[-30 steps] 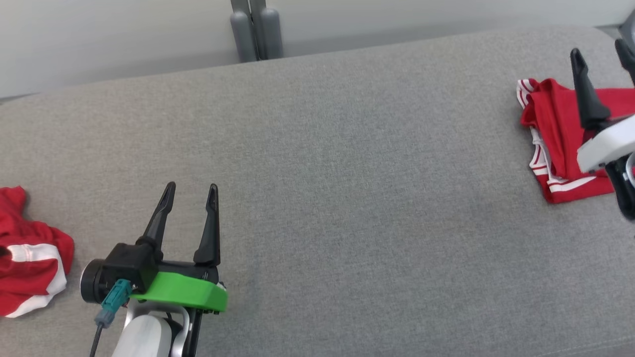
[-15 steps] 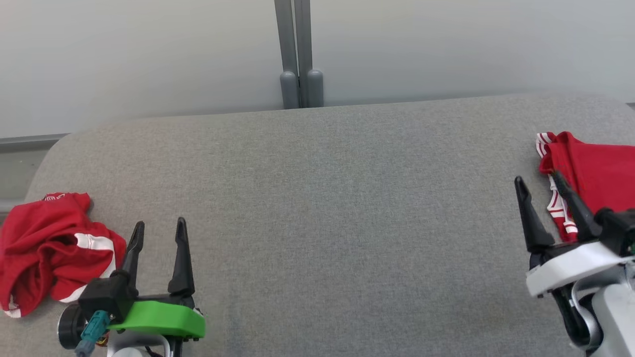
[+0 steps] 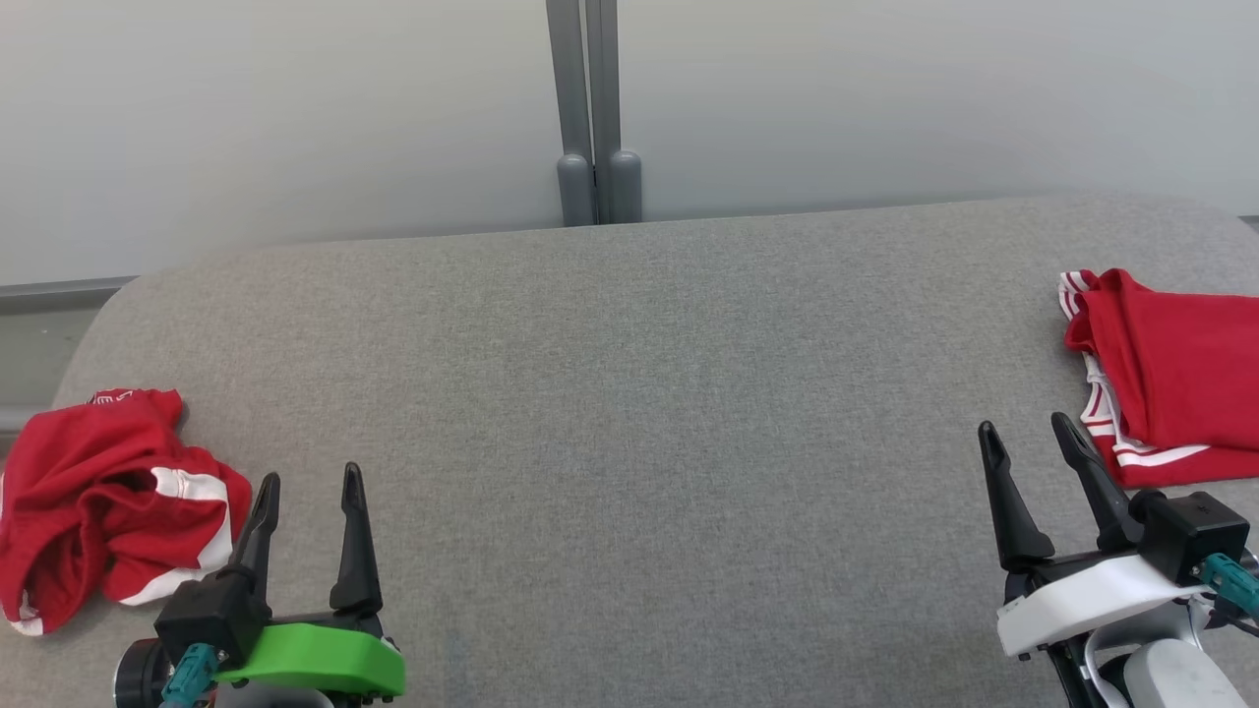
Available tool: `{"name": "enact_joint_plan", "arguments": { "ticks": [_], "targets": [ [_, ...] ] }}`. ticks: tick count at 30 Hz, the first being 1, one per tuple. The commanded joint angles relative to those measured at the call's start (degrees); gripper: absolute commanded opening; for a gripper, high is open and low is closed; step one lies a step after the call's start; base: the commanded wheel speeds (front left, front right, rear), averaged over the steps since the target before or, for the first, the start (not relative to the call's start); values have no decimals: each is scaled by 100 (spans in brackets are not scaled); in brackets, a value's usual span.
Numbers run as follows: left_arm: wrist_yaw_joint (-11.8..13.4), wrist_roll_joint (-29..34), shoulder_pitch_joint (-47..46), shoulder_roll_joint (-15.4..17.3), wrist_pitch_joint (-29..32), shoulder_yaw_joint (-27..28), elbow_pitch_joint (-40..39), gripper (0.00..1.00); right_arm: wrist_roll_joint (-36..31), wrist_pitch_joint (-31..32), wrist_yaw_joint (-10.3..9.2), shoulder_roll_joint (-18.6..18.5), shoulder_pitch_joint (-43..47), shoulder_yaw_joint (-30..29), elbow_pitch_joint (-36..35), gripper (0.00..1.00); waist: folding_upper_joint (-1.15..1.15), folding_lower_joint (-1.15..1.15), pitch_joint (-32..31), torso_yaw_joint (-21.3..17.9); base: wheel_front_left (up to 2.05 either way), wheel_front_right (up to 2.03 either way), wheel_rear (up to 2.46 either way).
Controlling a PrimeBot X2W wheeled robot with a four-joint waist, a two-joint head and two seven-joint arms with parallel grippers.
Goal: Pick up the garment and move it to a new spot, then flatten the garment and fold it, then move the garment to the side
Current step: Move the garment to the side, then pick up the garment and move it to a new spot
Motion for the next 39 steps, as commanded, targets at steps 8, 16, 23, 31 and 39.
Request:
{"name": "enact_joint_plan", "arguments": {
  "ticks": [8,16,23,31,39],
  "targets": [
    [-103,138,-3,-65,-15,42,37,100,-90,-14,1,-25,-16,-7,-47,100,0,0,-7,-30,0,0,0],
    [-160,202,-13,-115,-16,65,63,100,-102,-14,1,-21,-7,-14,-20,100,0,0,-2,-5,0,0,0],
    [-202,260,-89,-135,-15,55,133,100,-116,-14,1,-3,-17,50,7,100,0,0,3,317,0,0,0],
    [-192,252,-123,-67,-8,148,251,100,1,-14,1,60,-41,199,46,100,0,0,-10,1039,0,0,0],
    [-67,182,-106,14,69,232,343,100,32,-14,1,73,-183,442,89,100,0,0,45,1752,0,0,0]
  ]
}}
